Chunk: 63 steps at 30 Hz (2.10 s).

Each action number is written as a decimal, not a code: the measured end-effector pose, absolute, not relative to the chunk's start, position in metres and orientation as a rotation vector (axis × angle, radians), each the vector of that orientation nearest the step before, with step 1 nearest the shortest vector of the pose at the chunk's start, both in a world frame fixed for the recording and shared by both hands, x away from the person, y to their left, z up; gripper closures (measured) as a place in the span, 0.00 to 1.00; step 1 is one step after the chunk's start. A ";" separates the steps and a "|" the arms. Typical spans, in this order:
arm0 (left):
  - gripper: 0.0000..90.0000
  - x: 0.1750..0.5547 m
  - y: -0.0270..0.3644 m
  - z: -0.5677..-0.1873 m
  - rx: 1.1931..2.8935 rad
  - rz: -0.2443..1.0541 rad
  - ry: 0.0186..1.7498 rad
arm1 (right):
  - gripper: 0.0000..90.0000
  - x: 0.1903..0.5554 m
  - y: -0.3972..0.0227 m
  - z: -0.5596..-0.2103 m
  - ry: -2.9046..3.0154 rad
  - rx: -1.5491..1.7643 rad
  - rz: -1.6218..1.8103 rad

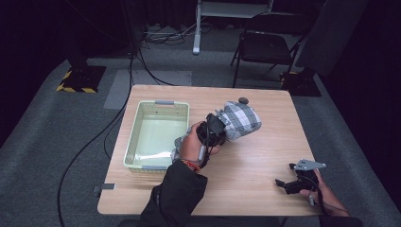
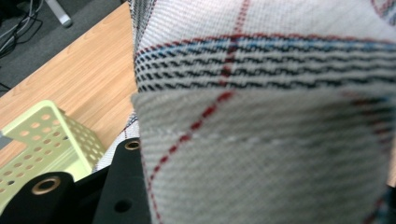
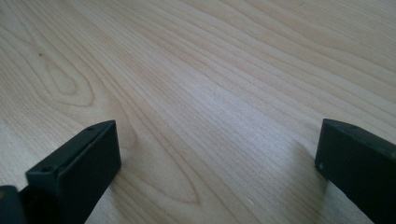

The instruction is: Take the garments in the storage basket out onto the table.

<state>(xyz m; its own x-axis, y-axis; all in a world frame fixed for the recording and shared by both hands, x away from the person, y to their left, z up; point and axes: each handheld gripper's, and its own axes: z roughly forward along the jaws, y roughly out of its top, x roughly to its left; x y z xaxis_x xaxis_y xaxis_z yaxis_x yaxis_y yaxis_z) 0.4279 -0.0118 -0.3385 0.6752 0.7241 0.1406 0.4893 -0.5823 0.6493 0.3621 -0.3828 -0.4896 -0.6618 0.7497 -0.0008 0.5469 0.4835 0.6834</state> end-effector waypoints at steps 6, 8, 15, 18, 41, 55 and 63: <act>0.62 0.429 -0.022 -0.344 2.335 0.525 0.922 | 0.00 0.362 -0.383 -0.490 2.434 1.096 0.961; 0.62 0.430 -0.025 -0.345 2.339 0.519 0.925 | 0.00 0.362 -0.383 -0.490 2.434 1.096 0.960; 0.62 0.431 -0.037 -0.346 2.349 0.512 0.911 | 0.00 0.362 -0.383 -0.490 2.434 1.095 0.961; 0.62 0.432 -0.042 -0.347 2.351 0.499 0.906 | 0.00 0.362 -0.383 -0.490 2.434 1.096 0.961; 0.62 0.439 -0.064 -0.369 2.388 0.404 0.908 | 0.00 0.362 -0.383 -0.490 2.438 1.094 0.961; 0.61 0.447 -0.066 -0.394 2.415 0.363 0.932 | 0.00 0.362 -0.383 -0.490 2.439 1.091 0.962; 0.61 0.451 -0.065 -0.403 2.408 0.332 0.961 | 0.00 0.362 -0.383 -0.490 2.439 1.091 0.962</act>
